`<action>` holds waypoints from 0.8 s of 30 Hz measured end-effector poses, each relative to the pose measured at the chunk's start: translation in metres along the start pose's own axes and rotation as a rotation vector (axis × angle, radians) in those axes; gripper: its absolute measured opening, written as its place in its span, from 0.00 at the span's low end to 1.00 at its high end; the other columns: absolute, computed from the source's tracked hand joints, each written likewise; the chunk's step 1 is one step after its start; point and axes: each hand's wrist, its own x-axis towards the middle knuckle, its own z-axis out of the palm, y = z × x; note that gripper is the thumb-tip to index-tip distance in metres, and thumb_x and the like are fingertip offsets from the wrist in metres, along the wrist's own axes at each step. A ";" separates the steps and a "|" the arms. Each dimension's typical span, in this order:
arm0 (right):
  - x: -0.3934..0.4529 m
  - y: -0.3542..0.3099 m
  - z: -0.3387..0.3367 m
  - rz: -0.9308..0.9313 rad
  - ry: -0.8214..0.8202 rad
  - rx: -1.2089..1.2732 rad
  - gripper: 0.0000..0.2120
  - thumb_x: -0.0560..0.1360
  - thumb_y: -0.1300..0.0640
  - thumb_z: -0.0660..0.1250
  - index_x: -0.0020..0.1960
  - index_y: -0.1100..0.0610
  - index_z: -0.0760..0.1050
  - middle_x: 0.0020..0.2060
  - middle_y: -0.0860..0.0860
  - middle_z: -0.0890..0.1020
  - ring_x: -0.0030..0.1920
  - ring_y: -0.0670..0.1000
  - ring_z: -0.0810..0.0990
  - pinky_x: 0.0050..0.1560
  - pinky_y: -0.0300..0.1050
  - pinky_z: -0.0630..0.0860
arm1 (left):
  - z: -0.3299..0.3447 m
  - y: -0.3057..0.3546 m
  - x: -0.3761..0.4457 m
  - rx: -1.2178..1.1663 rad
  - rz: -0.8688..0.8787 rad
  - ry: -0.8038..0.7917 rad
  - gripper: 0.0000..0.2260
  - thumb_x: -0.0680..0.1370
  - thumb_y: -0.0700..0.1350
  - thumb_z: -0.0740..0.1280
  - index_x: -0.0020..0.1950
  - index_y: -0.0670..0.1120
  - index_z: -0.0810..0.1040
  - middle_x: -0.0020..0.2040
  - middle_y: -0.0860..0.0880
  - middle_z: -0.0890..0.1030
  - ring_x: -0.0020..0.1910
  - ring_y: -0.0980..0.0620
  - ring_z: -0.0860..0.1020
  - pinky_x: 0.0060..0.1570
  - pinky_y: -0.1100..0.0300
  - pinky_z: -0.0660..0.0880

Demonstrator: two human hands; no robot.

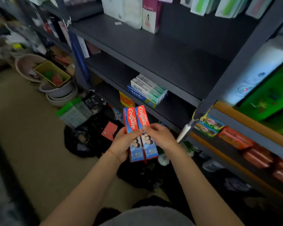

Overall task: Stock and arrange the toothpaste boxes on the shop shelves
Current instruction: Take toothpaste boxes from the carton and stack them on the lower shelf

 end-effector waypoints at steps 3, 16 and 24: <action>0.028 -0.001 -0.005 -0.058 0.049 -0.101 0.15 0.75 0.48 0.72 0.57 0.54 0.77 0.48 0.46 0.83 0.43 0.43 0.82 0.40 0.37 0.75 | -0.002 -0.003 0.033 -0.030 -0.067 0.013 0.16 0.76 0.40 0.72 0.63 0.38 0.78 0.53 0.38 0.84 0.51 0.37 0.83 0.50 0.44 0.81; 0.147 -0.006 -0.006 0.179 0.494 -1.391 0.22 0.77 0.55 0.65 0.69 0.52 0.66 0.62 0.54 0.74 0.64 0.58 0.71 0.61 0.55 0.65 | -0.016 -0.018 0.177 -0.053 -0.346 -0.051 0.07 0.77 0.42 0.71 0.50 0.42 0.75 0.34 0.47 0.80 0.31 0.49 0.79 0.36 0.52 0.81; 0.189 -0.004 0.003 0.383 0.473 -1.398 0.22 0.76 0.58 0.65 0.69 0.55 0.68 0.64 0.57 0.74 0.65 0.59 0.70 0.62 0.54 0.64 | -0.028 -0.027 0.199 -0.031 -0.406 -0.073 0.07 0.78 0.42 0.70 0.44 0.44 0.73 0.38 0.45 0.78 0.36 0.47 0.79 0.34 0.56 0.81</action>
